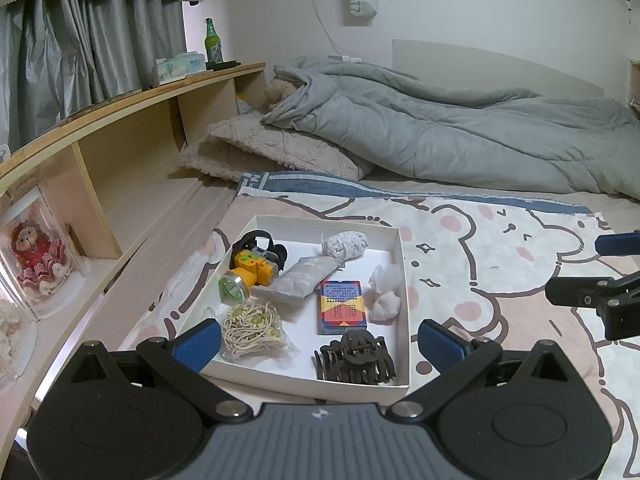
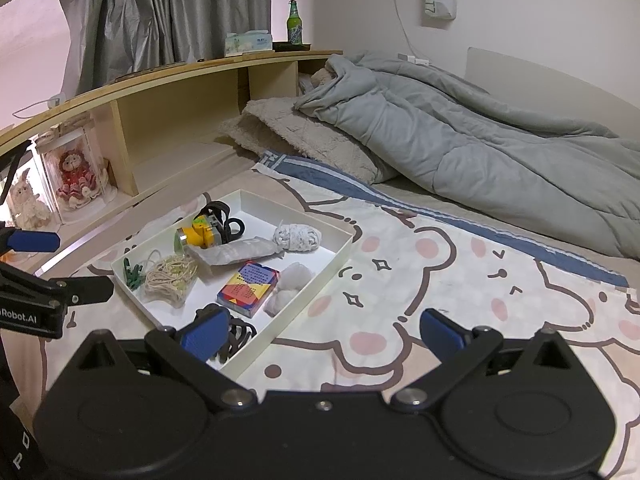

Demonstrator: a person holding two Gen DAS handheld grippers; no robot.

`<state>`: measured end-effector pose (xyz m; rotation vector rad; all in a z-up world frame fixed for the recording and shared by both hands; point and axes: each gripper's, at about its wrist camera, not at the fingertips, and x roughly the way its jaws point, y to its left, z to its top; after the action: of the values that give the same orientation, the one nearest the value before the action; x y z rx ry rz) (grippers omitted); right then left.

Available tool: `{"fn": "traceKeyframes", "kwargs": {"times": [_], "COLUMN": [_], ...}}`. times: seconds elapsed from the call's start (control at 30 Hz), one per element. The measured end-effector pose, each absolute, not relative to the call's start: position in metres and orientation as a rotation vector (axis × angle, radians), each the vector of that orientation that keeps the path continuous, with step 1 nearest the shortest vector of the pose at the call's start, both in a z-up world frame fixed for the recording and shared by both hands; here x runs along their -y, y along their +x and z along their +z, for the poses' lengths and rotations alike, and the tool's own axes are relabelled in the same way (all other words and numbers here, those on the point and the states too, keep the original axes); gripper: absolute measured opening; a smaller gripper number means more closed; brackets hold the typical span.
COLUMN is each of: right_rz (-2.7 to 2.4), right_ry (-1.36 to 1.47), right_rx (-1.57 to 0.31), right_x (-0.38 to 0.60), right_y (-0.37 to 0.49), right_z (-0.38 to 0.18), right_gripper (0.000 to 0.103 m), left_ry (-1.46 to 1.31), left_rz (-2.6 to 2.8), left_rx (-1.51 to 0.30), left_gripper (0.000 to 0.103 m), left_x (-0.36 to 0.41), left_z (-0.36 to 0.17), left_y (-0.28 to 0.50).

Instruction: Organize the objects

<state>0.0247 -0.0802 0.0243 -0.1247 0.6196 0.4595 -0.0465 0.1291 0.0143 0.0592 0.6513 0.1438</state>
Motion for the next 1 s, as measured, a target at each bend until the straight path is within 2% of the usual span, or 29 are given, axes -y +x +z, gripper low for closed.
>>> {"fn": "traceKeyframes", "kwargs": {"times": [1.0], "right_rz": [0.473], "right_ry": [-0.124], "right_rx": [-0.618], "right_x": [0.0778], "right_y": [0.0236], "right_z": [0.0251], "right_gripper": [0.103], "left_ry": [0.048], "left_rz": [0.142], "left_rx": [-0.655], "left_gripper": [0.103], "left_x": [-0.1296], "left_z": [0.0138], "left_y": [-0.0467]}}
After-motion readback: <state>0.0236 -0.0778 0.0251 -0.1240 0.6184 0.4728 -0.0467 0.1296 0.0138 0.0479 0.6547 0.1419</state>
